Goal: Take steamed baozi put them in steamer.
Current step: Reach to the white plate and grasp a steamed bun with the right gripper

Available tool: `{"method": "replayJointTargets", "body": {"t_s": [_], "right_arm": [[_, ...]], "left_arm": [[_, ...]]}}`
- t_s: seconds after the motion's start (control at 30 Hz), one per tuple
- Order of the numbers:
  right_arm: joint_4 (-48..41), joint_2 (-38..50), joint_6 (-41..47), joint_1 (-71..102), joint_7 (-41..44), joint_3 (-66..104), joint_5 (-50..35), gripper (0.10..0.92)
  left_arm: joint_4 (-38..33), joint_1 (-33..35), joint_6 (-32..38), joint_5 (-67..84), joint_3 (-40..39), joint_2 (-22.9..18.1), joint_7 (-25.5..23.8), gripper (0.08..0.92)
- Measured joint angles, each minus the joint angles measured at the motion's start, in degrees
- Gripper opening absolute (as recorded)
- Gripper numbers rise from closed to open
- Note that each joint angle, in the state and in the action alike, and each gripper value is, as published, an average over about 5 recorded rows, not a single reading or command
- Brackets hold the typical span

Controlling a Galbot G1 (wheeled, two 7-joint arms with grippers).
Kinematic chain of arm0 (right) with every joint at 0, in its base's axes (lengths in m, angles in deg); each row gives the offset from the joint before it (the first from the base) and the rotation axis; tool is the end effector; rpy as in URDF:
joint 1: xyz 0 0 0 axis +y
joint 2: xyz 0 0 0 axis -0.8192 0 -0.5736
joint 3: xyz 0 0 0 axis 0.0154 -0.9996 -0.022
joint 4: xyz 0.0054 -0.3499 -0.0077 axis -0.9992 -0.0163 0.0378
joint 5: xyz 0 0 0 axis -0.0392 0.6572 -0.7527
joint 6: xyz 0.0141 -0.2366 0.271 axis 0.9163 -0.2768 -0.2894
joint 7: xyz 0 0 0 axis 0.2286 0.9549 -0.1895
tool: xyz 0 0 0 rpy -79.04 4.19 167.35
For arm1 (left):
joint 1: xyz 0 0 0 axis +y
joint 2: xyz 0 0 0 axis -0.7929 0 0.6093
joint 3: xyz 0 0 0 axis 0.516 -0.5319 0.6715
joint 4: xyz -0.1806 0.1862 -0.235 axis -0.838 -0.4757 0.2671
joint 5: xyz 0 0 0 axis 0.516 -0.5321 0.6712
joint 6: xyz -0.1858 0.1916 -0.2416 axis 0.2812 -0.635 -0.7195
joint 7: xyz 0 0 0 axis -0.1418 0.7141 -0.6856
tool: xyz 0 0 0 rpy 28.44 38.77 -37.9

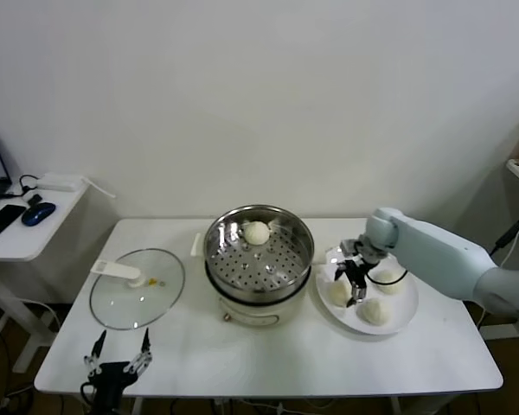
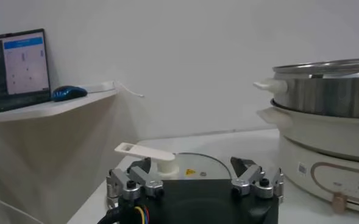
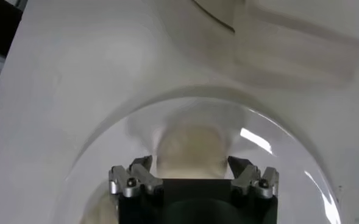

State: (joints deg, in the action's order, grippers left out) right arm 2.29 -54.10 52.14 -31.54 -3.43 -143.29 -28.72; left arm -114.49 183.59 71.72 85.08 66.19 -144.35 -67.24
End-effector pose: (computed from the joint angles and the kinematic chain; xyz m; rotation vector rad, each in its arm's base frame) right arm 0.5781 -0.0859 -0.2534 1.5117 -1.2498 1.2608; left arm 0.1133 0.0712 -0.3601 0.1980 -2.9499 -0.1741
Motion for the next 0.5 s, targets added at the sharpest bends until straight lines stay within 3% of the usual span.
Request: {"method": "replayJointTargets", "body": {"t_s": [0.5], "right_arm": [[-0.7,-0.7,-0.2,0.5,0.0,0.9,0.2,0.673]], "left_arm": [[0.0,0.1,0.0,0.0,0.0,0.0,0.0,0.823]]}}
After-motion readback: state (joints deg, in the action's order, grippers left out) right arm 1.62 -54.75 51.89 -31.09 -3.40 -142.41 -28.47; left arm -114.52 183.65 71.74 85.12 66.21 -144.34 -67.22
